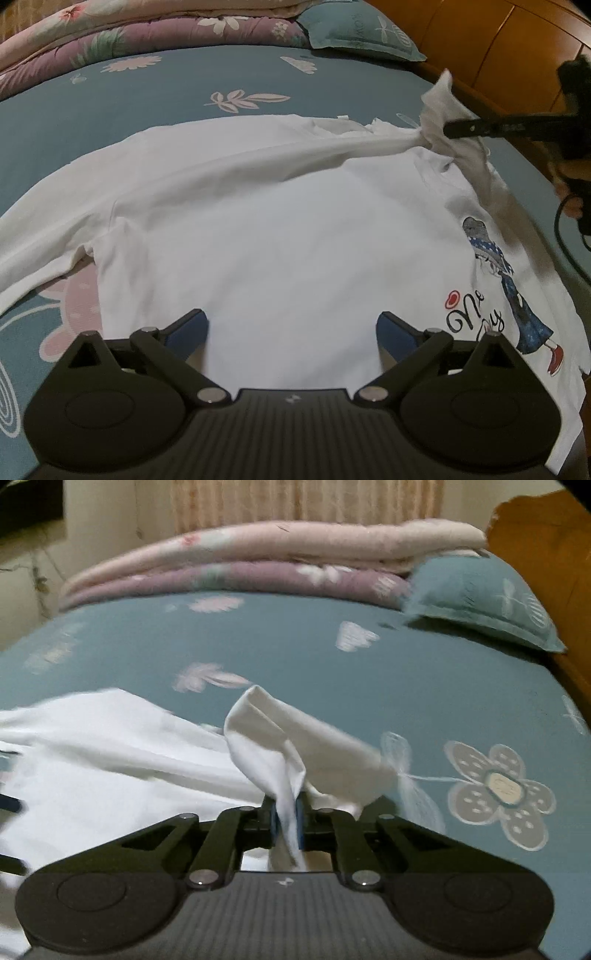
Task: Fold clothes
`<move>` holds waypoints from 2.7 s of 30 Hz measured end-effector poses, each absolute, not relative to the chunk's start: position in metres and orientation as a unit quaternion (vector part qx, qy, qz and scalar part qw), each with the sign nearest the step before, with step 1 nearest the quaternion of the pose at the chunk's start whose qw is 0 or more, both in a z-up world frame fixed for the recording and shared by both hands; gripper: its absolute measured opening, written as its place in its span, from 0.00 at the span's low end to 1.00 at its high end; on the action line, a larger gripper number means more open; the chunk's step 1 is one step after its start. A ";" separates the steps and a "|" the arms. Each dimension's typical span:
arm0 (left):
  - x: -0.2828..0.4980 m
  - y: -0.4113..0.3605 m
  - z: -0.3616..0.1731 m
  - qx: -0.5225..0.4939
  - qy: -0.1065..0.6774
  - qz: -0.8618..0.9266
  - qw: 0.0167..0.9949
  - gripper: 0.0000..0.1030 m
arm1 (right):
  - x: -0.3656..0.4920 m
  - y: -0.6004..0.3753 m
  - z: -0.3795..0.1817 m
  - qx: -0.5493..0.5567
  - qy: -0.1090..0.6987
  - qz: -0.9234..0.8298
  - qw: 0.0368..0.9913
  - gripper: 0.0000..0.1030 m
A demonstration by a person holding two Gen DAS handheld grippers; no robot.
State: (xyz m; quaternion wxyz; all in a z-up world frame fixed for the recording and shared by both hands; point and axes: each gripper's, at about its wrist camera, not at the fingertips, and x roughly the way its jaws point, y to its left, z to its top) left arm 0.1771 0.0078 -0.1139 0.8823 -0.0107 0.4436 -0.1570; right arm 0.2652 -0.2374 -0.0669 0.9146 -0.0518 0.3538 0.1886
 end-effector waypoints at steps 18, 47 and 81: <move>0.181 0.003 -0.113 0.007 0.450 -0.153 0.880 0.97 | 0.191 -0.236 -0.057 0.073 0.353 0.279 0.890 0.55; 0.186 -0.007 -0.109 0.024 0.477 -0.139 0.867 0.98 | 0.231 -0.346 -0.088 0.244 0.366 0.163 0.883 0.02; 0.183 -0.017 -0.106 0.017 0.487 -0.149 0.861 0.98 | 0.172 -0.546 -0.015 0.354 0.216 -0.165 0.895 0.02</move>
